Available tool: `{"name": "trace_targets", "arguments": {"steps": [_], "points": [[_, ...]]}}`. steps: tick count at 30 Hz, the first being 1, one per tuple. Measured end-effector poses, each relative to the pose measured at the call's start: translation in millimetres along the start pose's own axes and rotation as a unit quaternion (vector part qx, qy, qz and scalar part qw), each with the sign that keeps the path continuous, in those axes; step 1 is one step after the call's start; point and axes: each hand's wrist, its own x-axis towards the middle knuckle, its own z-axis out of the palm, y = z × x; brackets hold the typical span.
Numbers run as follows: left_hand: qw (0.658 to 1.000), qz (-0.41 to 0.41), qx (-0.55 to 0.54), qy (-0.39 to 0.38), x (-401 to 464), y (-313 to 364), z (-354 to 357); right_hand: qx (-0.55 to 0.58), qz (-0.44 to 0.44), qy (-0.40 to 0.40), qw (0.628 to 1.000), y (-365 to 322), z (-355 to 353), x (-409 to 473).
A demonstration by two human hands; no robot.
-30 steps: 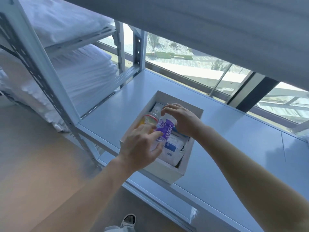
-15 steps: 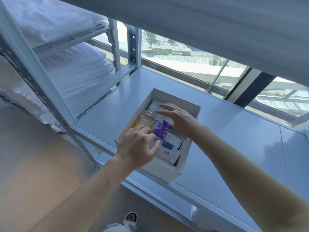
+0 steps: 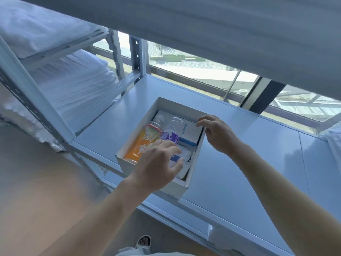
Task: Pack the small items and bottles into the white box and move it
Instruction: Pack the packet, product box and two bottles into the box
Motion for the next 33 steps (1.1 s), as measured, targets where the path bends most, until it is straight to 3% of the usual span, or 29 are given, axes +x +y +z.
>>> {"name": "trace_targets", "arguments": {"steps": [5, 17, 33], "points": [[0.999, 0.016, 0.004, -0.04, 5, 26, 20, 0.016, 0.01, -0.016, 1.0, 9, -3, -19], [0.999, 0.027, -0.003, -0.046, 23, 54, 50, 0.028, 0.017, -0.001, 0.999, 24, -23, -56], [0.982, 0.138, -0.056, -0.113, 47, 133, 104, 0.0, 0.178, 0.083, 0.981, 73, -68, -197]]}}
